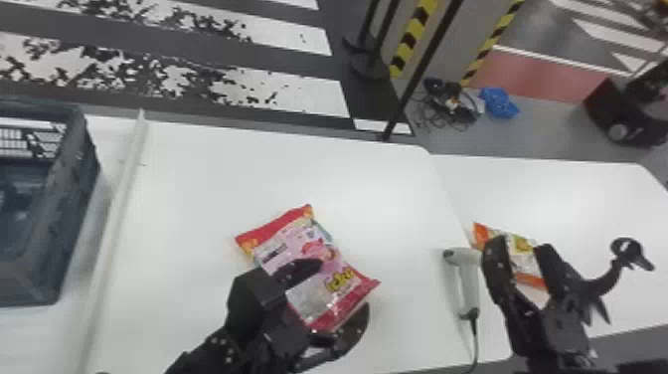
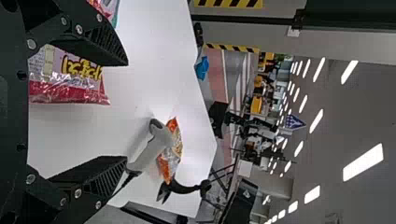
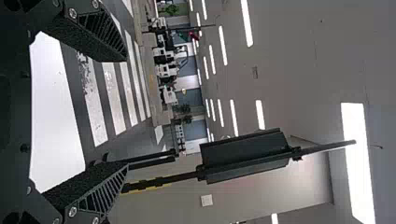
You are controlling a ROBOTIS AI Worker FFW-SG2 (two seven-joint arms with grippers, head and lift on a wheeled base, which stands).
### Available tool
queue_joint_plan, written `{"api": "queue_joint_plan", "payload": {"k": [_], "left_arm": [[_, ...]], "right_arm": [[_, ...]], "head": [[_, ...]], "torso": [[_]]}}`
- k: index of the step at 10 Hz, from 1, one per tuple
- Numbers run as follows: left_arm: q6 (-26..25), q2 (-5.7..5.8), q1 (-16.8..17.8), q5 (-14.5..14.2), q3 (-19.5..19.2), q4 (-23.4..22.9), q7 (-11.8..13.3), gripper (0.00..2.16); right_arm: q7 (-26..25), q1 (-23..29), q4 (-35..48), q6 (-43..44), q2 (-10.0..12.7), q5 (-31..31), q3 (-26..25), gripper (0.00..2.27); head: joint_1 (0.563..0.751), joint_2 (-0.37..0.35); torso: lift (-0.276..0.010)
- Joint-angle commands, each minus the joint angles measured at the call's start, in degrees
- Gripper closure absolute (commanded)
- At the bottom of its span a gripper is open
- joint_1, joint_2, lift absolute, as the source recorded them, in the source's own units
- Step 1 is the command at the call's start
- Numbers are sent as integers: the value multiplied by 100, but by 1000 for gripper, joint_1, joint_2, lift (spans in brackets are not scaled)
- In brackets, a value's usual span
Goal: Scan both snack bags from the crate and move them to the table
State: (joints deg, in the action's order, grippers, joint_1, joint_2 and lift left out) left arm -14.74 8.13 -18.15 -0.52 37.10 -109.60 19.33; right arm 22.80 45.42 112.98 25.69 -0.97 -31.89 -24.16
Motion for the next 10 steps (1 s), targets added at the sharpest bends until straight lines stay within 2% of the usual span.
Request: {"api": "queue_joint_plan", "payload": {"k": [1, 3, 4, 6, 8, 9, 10], "left_arm": [[371, 30, -277, -9, -475, -299, -105, 29], [458, 30, -567, -343, -1407, -615, -211, 29], [669, 22, -804, -528, -1934, -844, -228, 29], [1021, -14, -1296, -888, -2892, -1257, -439, 33], [1038, -58, -1701, -1240, -3657, -1415, -369, 33], [1056, -84, -1911, -1266, -3885, -1494, -369, 49], [1232, -181, -2096, -1345, -4088, -1538, -360, 70]], "right_arm": [[5, -60, -4, -16, 0, 69, 34, 144], [5, -165, -92, -69, -17, 140, 52, 144], [14, -218, -118, -227, -52, 184, 78, 117], [58, -367, -180, -666, -61, 271, 184, 120], [58, -473, -233, -965, -96, 394, 448, 137], [75, -499, -233, -1071, -105, 500, 702, 151], [84, -578, -233, -1229, -105, 658, 1010, 255]], "head": [[695, -350], [695, -350], [695, -350], [695, -350], [695, -350], [695, -345], [695, -276]], "torso": [[-87], [-87], [-87], [-87], [-87], [-87], [-87]]}}
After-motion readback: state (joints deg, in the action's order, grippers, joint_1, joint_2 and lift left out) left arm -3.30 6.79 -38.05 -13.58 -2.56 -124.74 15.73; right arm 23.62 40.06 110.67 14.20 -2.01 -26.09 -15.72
